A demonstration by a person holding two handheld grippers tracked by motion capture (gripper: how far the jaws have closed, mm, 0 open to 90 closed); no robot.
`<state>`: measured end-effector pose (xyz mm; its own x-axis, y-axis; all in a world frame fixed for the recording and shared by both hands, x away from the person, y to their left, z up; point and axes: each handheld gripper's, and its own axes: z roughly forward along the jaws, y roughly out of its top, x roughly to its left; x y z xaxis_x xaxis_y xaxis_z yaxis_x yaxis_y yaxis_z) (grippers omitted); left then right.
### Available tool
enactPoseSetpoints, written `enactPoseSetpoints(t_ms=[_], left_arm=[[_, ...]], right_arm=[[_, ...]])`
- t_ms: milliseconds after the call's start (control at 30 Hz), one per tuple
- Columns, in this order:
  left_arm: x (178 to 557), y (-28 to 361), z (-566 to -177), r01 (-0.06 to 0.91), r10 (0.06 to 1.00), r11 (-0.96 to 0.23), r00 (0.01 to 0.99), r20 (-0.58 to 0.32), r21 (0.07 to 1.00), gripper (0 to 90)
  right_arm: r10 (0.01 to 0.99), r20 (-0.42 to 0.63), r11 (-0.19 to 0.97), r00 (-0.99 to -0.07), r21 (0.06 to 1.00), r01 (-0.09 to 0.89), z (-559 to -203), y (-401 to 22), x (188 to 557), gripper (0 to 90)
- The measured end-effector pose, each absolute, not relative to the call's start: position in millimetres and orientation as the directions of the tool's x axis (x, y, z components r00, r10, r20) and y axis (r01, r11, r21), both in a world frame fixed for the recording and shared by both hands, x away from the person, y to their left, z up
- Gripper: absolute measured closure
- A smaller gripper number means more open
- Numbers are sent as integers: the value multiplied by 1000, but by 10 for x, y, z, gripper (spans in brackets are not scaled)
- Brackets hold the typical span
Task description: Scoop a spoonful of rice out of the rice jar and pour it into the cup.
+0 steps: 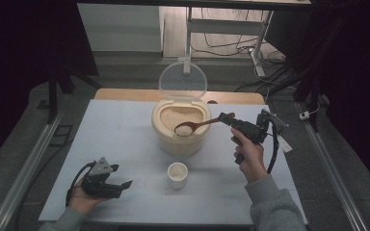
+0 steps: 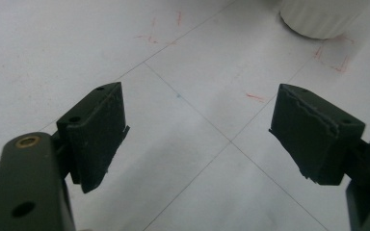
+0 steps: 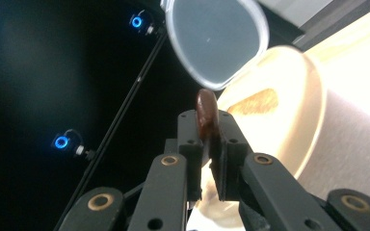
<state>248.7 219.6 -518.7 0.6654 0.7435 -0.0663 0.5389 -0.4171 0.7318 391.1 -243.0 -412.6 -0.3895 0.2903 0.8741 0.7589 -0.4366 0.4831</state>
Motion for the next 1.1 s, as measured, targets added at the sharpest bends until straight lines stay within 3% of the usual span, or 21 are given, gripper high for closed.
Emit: enactPoseSetpoints(t_ms=[633, 1100], left_arm=[[2492, 2189, -5191, 539, 743, -421, 666, -63, 729, 196], [2495, 2189, -5195, 541, 743, -423, 667, -64, 727, 196]], right_arm=[[288, 874, -335, -390, 474, 814, -4407, -2402, 3595, 830], [352, 838, -280, -417, 520, 807, -4600, -2350, 3537, 830]])
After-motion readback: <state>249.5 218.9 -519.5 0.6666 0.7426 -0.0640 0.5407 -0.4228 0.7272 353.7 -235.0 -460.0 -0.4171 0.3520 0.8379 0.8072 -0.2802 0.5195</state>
